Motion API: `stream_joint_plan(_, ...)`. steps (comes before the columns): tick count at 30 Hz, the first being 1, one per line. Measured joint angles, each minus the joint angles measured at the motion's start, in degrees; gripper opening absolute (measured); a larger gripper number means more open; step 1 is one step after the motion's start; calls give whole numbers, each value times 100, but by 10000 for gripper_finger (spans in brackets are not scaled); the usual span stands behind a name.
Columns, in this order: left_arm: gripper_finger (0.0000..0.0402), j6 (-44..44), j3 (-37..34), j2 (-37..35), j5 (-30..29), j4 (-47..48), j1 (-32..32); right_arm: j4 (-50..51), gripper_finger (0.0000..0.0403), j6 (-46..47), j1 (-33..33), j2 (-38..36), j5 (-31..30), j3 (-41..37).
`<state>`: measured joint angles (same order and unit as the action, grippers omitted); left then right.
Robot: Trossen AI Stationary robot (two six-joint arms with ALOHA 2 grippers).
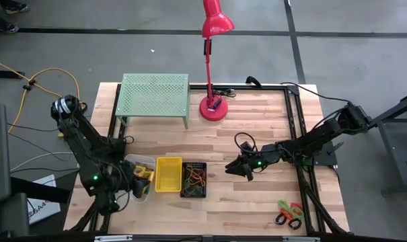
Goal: Pick & Place Office Desk Supplies
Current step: Put the crayon box into the transparent box
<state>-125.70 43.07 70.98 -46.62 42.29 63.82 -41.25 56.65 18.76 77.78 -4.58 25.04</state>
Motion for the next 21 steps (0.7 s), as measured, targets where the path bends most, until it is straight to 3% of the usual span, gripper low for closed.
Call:
stream_joint_plan(11, 90, 850, -7, 2, 983, -380, -613, 54, 166, 2, 37, 0, 16, 0)
stream_joint_plan(21, 90, 823, -9, 4, 1055, -384, -642, 73, 166, 2, 230, 2, -120, 0)
